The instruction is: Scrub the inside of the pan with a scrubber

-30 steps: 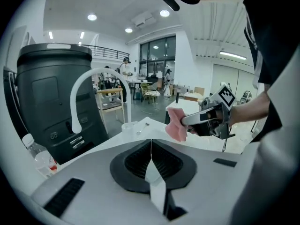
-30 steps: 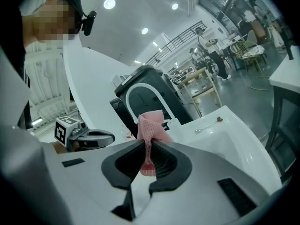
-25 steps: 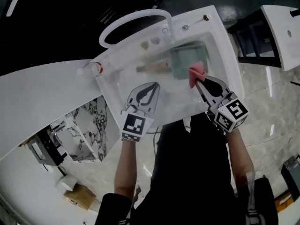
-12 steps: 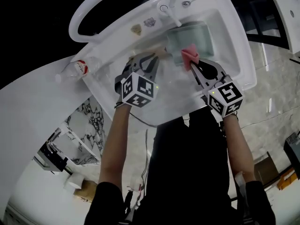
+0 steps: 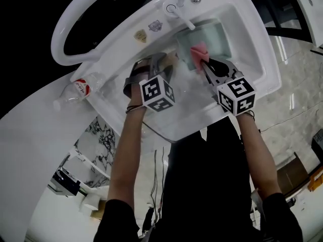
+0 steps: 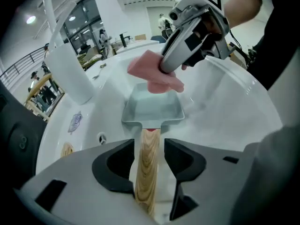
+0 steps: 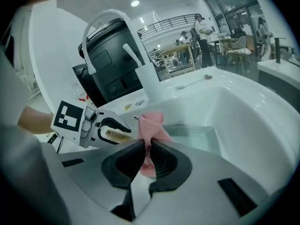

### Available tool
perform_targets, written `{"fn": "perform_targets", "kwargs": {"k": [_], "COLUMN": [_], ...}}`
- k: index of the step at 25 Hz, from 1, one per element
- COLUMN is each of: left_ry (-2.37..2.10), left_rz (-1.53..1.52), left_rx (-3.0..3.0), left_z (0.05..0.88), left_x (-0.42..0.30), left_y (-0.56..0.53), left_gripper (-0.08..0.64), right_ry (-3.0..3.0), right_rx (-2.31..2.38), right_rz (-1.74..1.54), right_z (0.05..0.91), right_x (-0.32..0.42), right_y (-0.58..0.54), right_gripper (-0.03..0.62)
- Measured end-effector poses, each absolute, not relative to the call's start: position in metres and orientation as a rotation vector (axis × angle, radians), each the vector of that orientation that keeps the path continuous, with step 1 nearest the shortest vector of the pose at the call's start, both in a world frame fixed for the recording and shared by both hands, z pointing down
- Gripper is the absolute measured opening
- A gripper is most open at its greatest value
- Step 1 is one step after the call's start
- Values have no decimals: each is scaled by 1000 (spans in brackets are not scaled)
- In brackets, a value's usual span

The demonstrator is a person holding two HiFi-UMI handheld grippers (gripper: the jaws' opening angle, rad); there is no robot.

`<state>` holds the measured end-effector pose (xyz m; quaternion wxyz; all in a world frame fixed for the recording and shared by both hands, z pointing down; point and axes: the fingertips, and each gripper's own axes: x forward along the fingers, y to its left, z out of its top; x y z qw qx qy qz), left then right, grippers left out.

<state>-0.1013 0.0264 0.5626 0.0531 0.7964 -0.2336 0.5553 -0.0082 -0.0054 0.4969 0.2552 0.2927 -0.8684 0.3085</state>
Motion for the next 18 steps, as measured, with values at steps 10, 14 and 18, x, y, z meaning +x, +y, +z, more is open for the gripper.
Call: {"fn": "perform_targets", "kwargs": {"k": [10,14,18], "left_ry": [-601,-596,-595], "left_rz": [1829,1830,1807], "left_rx": [2386,2391,2398], "left_z": [589,593,595], "left_x": [-101,-99,-98], "left_y": [22,21,21], "left_gripper": [193,169,169], "right_ry": [-2233,-2170,-2150], "right_rx": [795,756,717], "right_rz": [791,723,701], "right_z": [553,580,595], "right_x": [-23,-28,-40], "right_y": [-22,-34,-45], "right_gripper": [60,61,61]}}
